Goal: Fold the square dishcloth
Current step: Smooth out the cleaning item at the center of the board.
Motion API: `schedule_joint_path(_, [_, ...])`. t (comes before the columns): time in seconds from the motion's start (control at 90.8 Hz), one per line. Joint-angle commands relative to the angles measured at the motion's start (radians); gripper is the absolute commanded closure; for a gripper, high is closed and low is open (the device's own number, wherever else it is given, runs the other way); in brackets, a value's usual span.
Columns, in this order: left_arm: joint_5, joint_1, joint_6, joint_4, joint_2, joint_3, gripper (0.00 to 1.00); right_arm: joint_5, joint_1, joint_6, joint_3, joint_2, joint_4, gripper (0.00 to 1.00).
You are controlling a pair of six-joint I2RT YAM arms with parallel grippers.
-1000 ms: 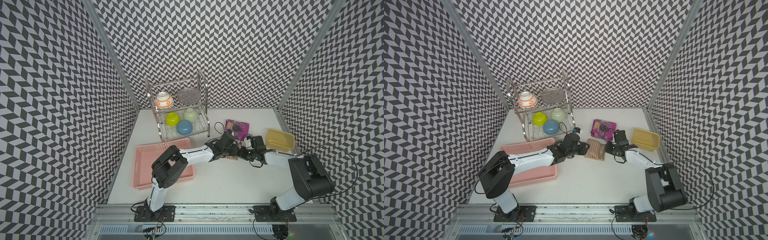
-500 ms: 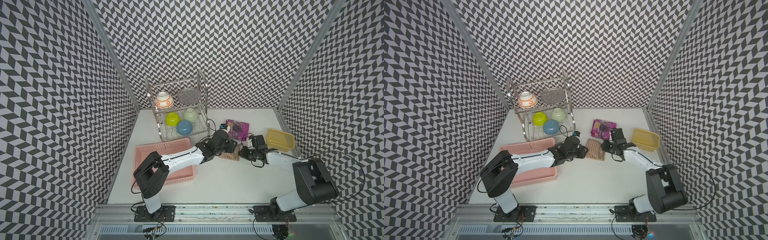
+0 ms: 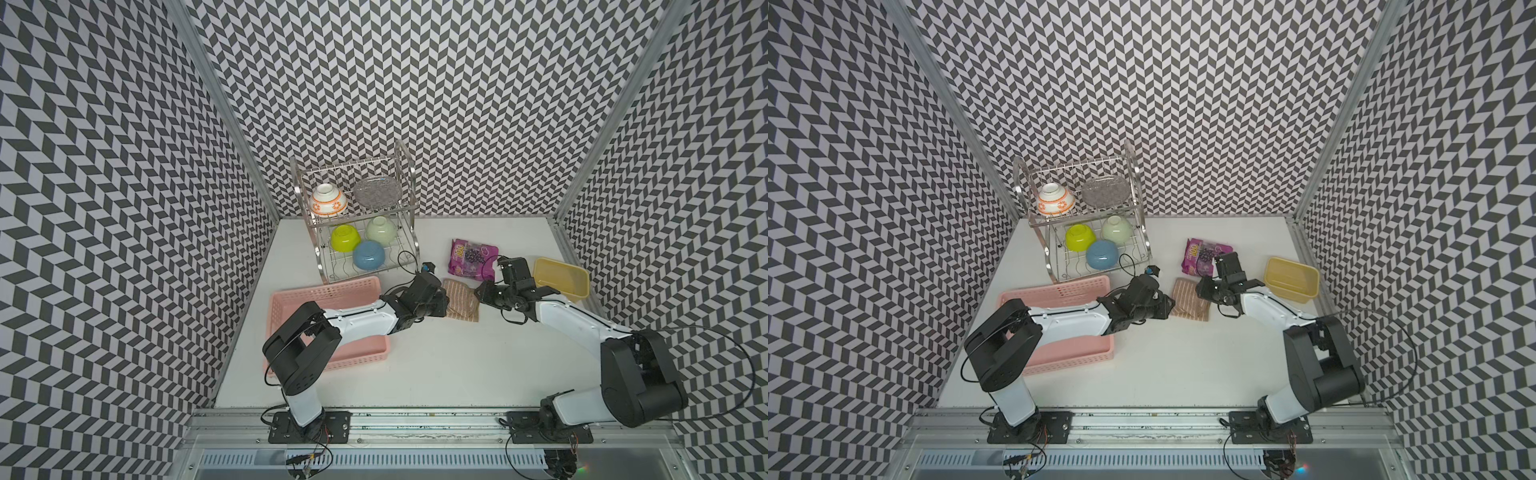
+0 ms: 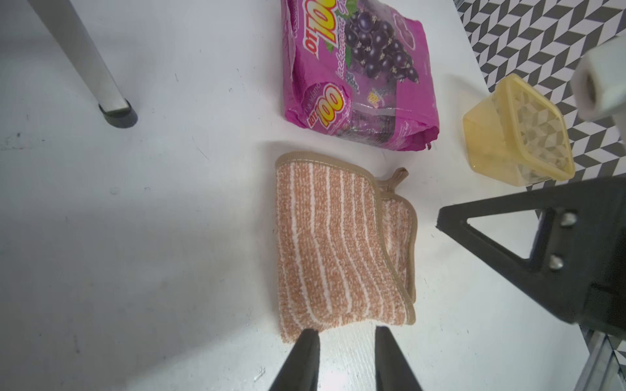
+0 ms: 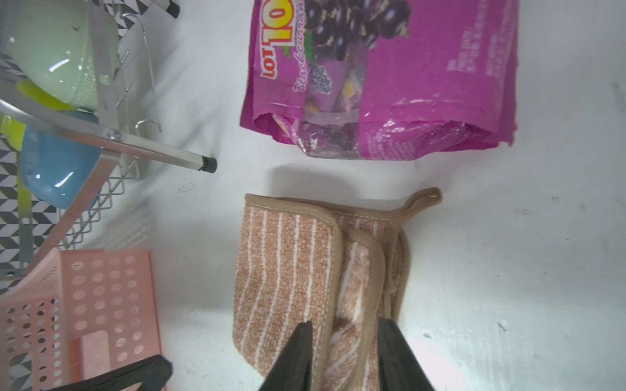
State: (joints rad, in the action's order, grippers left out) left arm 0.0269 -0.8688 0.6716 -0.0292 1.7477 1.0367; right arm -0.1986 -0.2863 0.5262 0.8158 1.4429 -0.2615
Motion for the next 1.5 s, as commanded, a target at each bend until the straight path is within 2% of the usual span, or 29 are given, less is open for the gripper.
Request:
schedule_joint_path(0.0, [-0.018, 0.006, -0.005, -0.051, 0.026, -0.018, 0.71, -0.030, -0.016, 0.015, 0.043, 0.036, 0.028, 0.64])
schedule_joint_path(0.242, [-0.036, 0.017, 0.002, -0.079, 0.051, -0.051, 0.74, -0.061, -0.038, 0.030, 0.091, 0.127, 0.058, 0.63])
schedule_joint_path(0.496, [-0.042, 0.025, -0.005, -0.089, 0.083, -0.045, 0.76, -0.063, -0.054, 0.069, 0.053, 0.139, 0.080, 0.62])
schedule_joint_path(0.782, [-0.044, 0.031, -0.014, -0.088, 0.123, -0.010, 0.76, -0.085, -0.054, 0.093, 0.010, 0.151, 0.112, 0.52])
schedule_joint_path(0.969, [-0.045, 0.031, -0.016, -0.081, 0.139, 0.009, 0.76, -0.088, -0.054, 0.102, -0.005, 0.163, 0.133, 0.50])
schedule_joint_path(1.245, [-0.051, 0.032, -0.011, -0.080, 0.143, 0.007, 0.78, -0.133, -0.054, 0.119, -0.021, 0.193, 0.189, 0.50])
schedule_joint_path(1.487, [-0.060, 0.032, -0.010, -0.080, 0.154, 0.011, 0.78, -0.150, -0.054, 0.126, -0.017, 0.157, 0.202, 0.57])
